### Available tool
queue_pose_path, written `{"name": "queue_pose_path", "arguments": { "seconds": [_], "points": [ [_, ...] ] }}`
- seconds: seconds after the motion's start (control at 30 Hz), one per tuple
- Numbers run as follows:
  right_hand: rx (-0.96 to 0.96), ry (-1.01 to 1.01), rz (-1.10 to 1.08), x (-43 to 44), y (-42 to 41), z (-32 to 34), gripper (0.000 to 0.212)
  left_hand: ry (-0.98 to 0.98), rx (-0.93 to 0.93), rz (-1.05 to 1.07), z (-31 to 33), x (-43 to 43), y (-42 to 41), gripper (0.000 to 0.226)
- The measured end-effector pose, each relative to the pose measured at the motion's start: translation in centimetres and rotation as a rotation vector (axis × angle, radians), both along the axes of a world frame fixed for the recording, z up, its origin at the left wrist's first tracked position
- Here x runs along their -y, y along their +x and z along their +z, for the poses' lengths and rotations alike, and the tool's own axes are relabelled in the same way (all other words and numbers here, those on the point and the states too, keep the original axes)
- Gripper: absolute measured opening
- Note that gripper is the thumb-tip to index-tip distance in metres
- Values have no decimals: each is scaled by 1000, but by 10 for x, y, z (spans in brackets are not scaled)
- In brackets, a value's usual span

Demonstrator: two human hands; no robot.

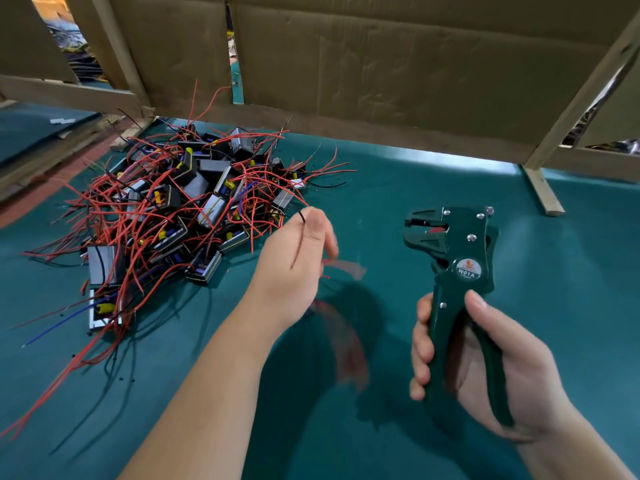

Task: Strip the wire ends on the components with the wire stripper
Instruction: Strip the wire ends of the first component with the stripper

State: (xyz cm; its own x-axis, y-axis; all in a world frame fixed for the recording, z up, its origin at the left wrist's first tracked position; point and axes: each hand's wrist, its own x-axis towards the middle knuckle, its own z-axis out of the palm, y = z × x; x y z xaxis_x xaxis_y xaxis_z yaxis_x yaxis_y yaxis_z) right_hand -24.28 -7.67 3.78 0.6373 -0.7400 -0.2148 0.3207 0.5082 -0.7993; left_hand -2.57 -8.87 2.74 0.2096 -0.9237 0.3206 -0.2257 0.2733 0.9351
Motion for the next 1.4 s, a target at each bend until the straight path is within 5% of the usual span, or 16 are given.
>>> {"name": "queue_pose_path", "arguments": {
  "seconds": [0.1,0.2,0.43,0.57,0.93,1.4],
  "points": [
    [56,-32,44,3,-2,-3,54,116,220,61,-2,2,6,59],
    [81,-28,102,3,-2,-7,53,198,19,-55,-3,2,8,43],
    [112,0,188,5,-1,-11,54,-6,266,-99,5,-4,1,26],
    [136,-10,227,6,-4,-10,52,-17,-34,-120,11,-6,-9,7],
    [92,-81,258,4,-3,-10,51,-116,208,25,14,-7,-8,14],
    [35,-72,198,2,-2,-10,53,-214,220,97,12,-6,-17,15]
  ]
}}
